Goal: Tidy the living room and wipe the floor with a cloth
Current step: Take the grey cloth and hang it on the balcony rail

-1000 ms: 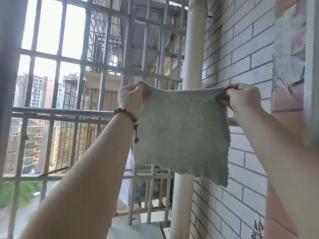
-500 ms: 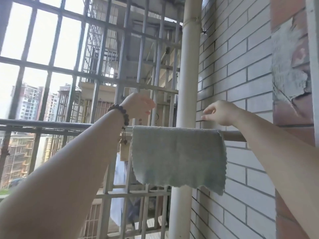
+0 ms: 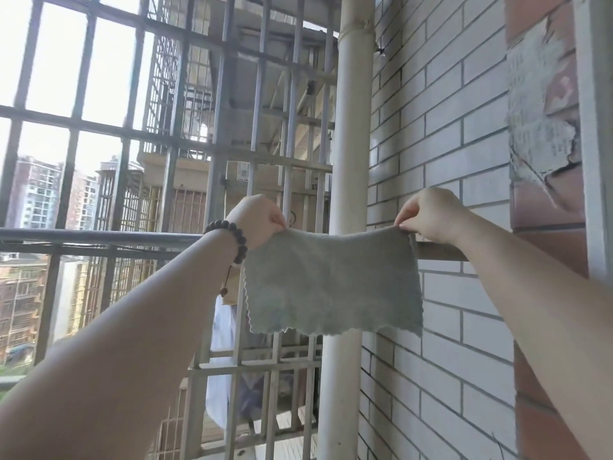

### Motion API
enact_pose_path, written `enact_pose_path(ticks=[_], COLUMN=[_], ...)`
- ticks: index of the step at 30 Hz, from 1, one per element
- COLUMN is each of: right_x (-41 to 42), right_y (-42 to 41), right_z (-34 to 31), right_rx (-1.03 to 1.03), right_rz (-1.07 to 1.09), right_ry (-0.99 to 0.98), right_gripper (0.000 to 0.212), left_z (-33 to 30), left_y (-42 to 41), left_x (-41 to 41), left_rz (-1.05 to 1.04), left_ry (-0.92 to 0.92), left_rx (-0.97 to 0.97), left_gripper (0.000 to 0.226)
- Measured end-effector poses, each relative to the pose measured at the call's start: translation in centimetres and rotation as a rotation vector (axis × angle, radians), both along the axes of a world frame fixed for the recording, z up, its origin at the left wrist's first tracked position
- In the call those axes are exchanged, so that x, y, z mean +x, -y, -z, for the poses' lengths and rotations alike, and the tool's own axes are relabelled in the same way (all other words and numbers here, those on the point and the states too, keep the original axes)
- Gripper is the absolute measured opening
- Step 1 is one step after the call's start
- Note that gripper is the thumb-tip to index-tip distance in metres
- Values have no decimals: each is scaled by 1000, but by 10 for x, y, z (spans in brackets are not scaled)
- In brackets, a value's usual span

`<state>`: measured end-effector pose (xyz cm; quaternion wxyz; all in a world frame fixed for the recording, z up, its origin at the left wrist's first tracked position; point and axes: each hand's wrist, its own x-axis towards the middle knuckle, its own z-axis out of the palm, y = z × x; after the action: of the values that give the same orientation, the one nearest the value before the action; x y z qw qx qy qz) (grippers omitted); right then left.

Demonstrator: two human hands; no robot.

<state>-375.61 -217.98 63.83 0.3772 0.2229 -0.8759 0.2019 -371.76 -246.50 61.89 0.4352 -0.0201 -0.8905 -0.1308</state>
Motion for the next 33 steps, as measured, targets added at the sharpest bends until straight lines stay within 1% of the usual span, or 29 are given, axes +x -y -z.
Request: enact_pose_path(ticks=[2,4,5,7,8,10,11,13,16,19,23,24,26,28,33], right_x=[-9,-16,-18,-14,-10,0,3,5,0,-8,-7,-6,-3,-4,-7], right_y=[2,2,0,-5,-8,-10,-9,-6,-1,2,3,3,3,3,9], right_z=[-1,-2,-2,-4,-5,-5,-4,-3,-1,2,6,7,8,8,10], right_rx=[-63,-47,-38,-7,43,164,206,243,222,105,68,81,122,151,133], right_rz=[34,118,148,147,126,106,114,141,153,128,44,17,-12,-16,-8], right_ry=[-32,-24,-26,-17,-1,78,106,102,61,-17,-12,3,39,54,-33], right_gripper=[9,10,13,15,12,6,7,8,9,9,12,12,10,9,12], left_z=[-6,-12,-14,-19,-20,-20,-19,-16,-12,-9,-5,-4,-1,2,5], left_y=[0,-1,0,4,7,11,12,11,8,6,14,18,23,23,20], left_x=[-8,-14,-15,-15,-14,-10,-8,-6,-6,-12,-19,-19,-17,-13,-14], left_rz=[-29,-93,-115,-110,-97,-52,-51,-56,-62,-94,-159,-153,-111,-63,-80], left_ry=[-32,9,6,-5,23,148,213,248,144,95,-8,-12,41,76,8], left_rx=[35,26,19,21,15,-17,-46,-84,-99,-105,18,27,14,16,5], left_gripper=[12,20,24,22,19,18,19,18,9,11,17,15,12,14,15])
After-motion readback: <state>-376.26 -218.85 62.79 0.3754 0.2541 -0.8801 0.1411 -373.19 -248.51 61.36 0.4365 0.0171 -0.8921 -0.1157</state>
